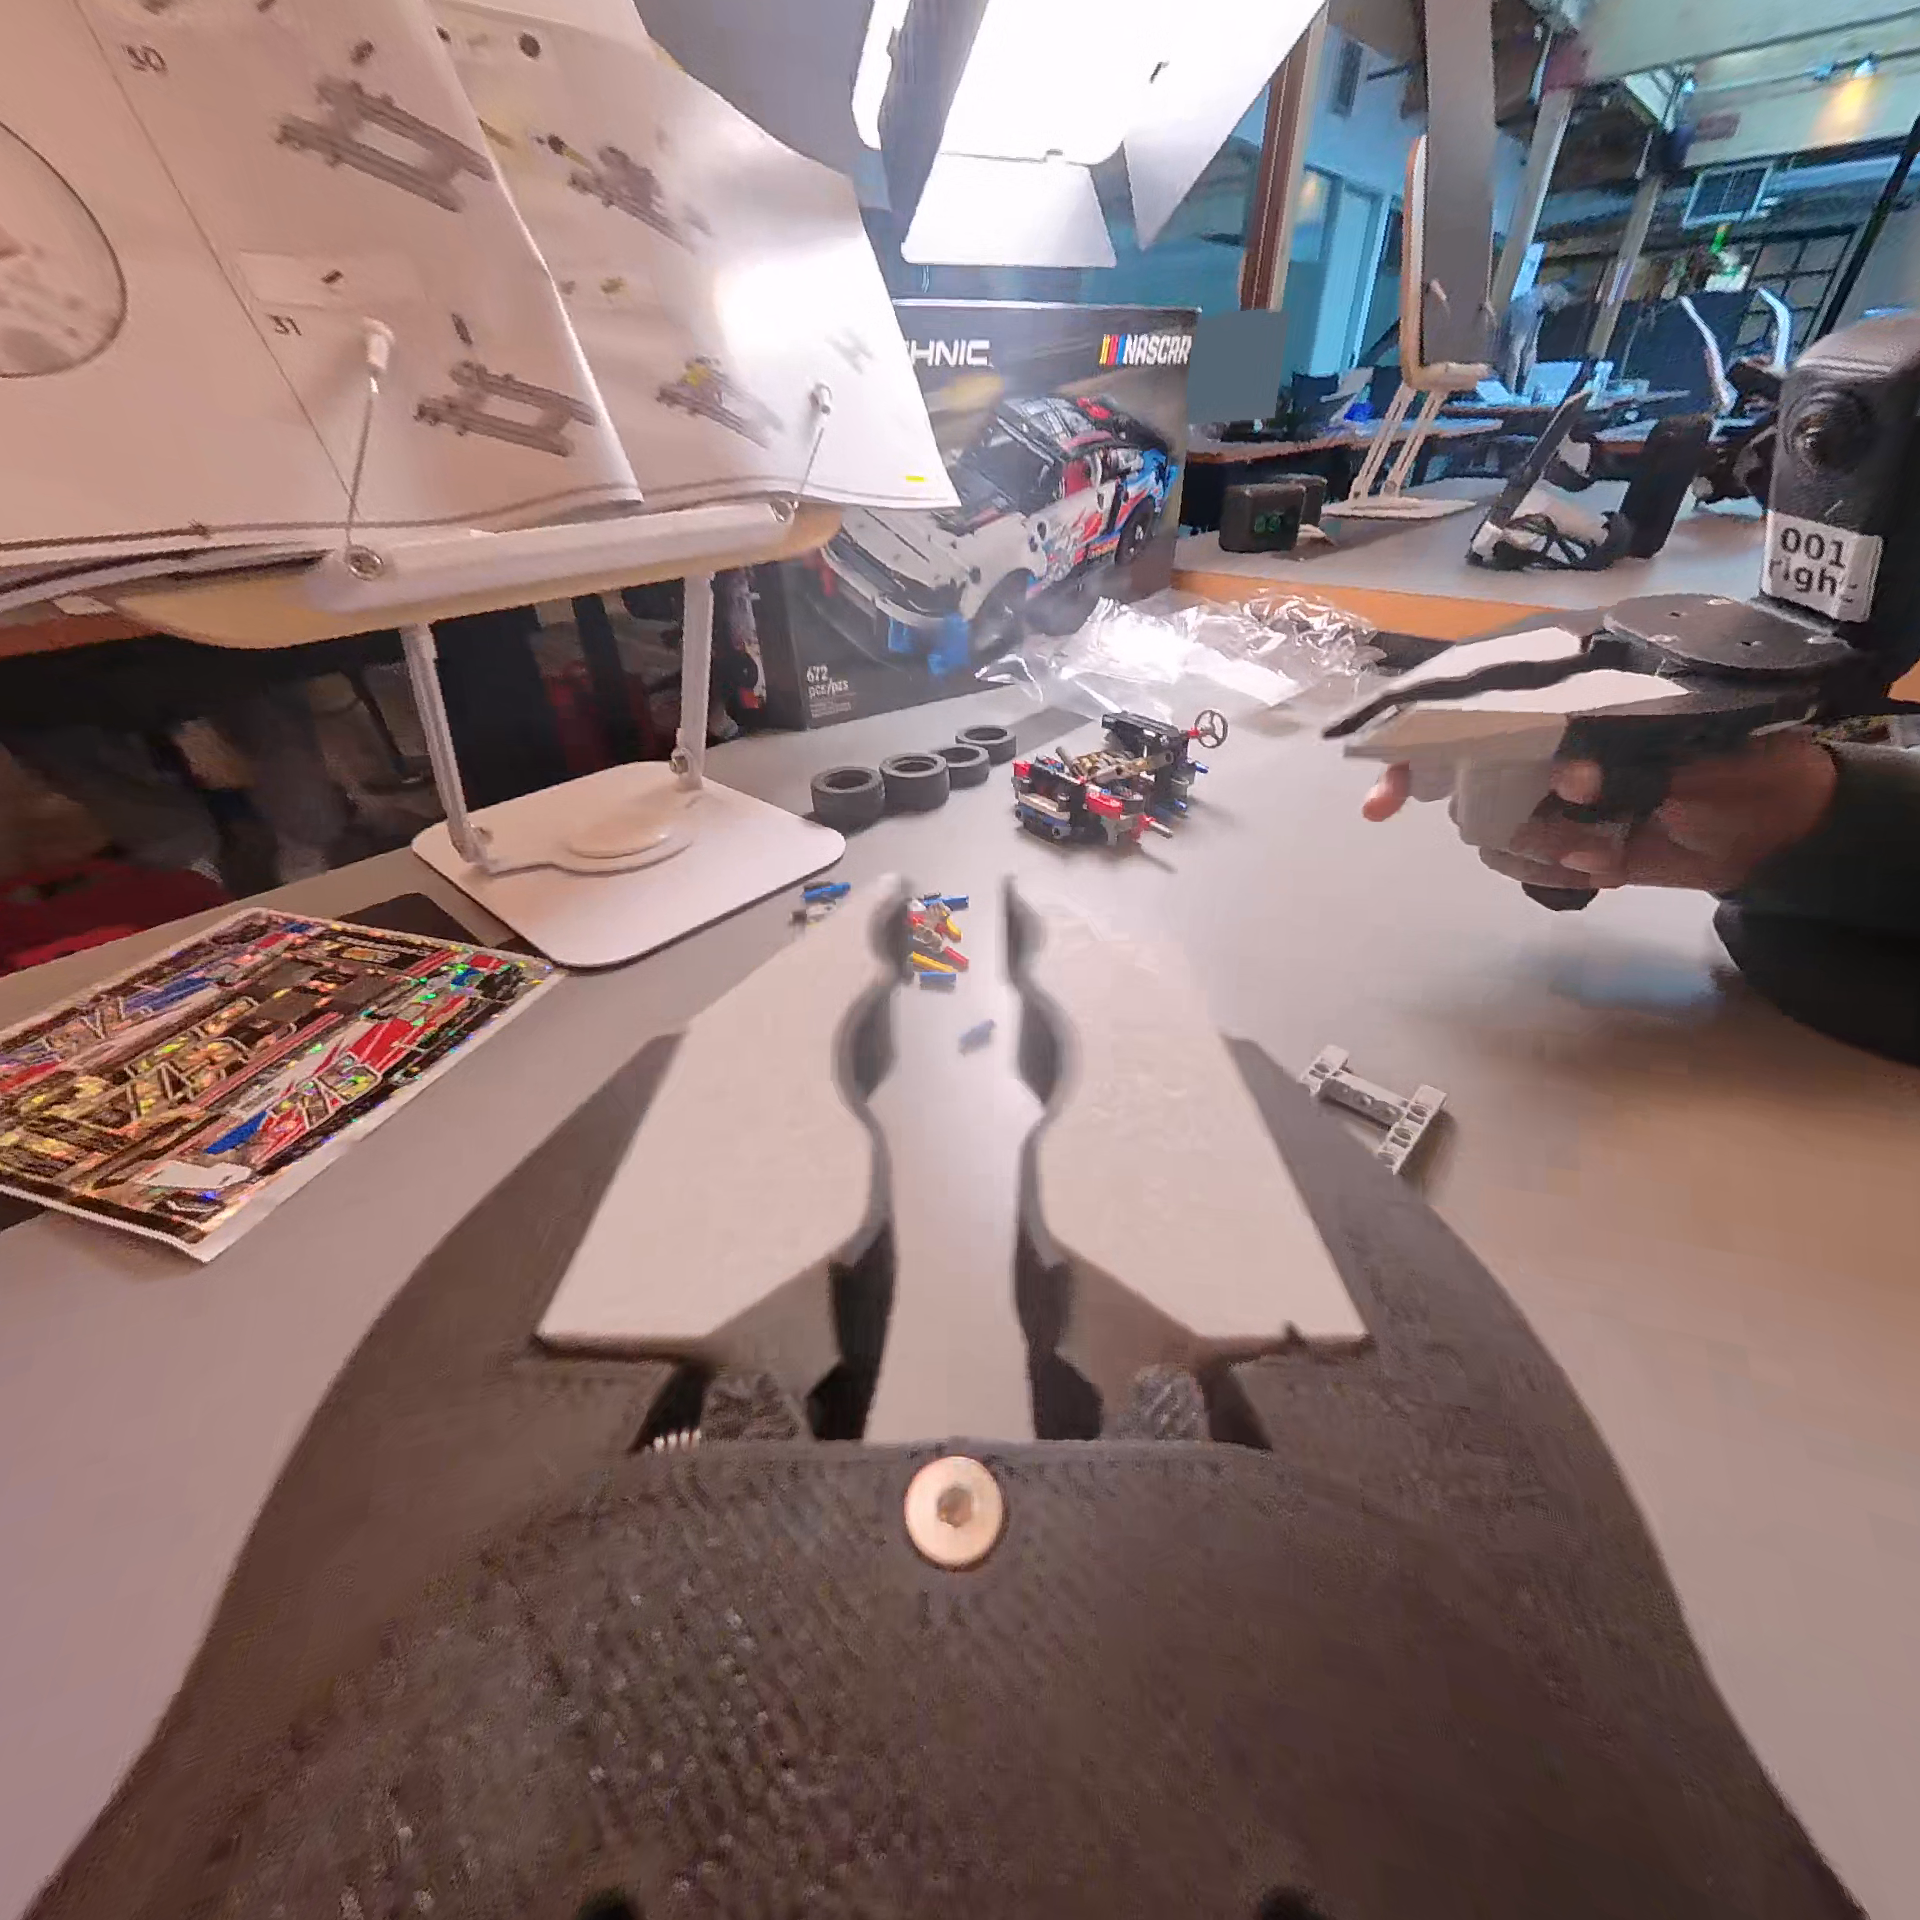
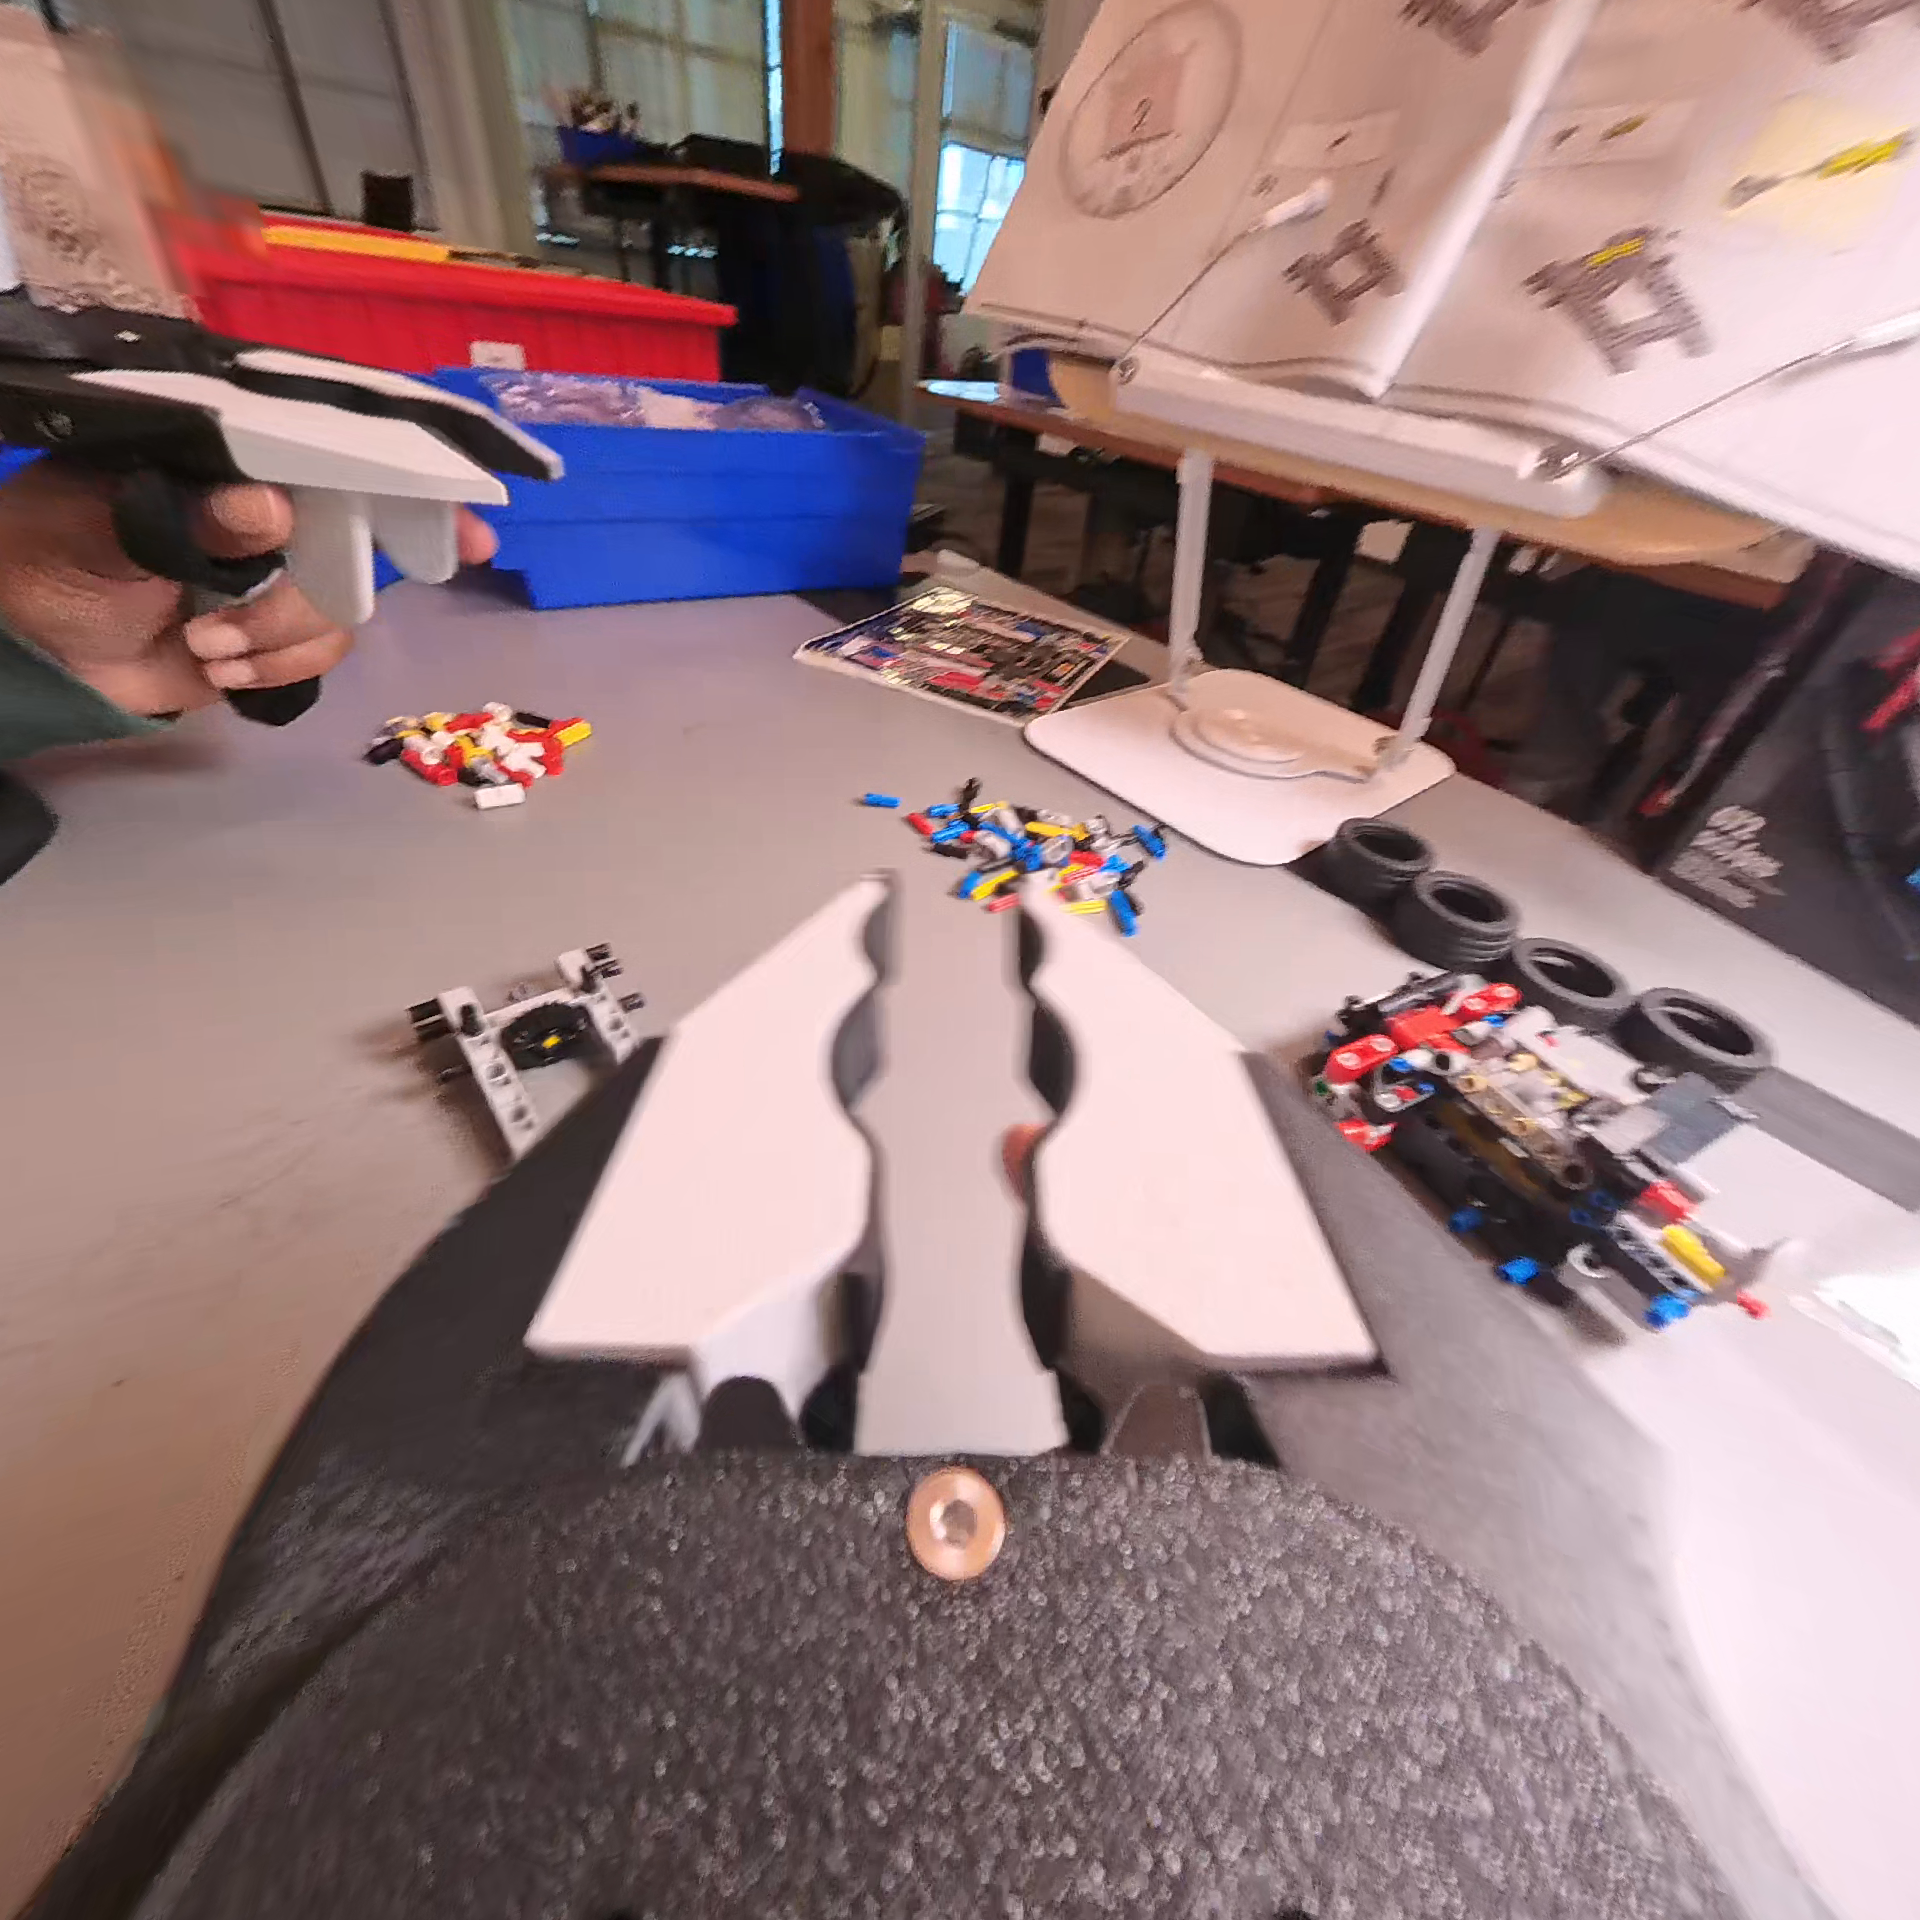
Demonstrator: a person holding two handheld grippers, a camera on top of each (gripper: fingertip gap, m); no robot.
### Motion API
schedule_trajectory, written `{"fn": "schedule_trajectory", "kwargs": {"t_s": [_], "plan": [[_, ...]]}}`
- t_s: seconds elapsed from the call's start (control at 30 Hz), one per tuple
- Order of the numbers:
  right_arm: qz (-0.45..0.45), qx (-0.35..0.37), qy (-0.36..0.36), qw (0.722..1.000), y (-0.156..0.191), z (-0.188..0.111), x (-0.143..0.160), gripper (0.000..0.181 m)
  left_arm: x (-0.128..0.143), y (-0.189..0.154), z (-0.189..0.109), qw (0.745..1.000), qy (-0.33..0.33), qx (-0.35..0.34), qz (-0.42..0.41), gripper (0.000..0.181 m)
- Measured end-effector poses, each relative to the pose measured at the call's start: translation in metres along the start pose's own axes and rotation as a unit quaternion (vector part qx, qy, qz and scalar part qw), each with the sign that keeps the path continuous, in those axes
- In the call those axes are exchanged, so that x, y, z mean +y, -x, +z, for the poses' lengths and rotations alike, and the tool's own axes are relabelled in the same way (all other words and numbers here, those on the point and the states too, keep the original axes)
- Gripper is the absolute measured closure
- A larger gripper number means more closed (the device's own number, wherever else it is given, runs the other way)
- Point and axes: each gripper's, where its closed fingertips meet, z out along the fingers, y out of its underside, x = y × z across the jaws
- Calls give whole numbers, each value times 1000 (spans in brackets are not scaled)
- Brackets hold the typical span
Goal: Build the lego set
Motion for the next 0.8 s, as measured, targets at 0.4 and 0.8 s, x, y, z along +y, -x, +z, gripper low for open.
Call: {"fn": "schedule_trajectory", "kwargs": {"t_s": [0.4, 0.8], "plan": [[-22, 87, -56, 994, -25, 0, -21, 163, -9, 20, -6, 997, -36, -68, -15, 156], [-92, 164, -81, 979, -156, 139, -162, 166, -9, 15, -4, 998, -37, -57, -19, 142]]}}
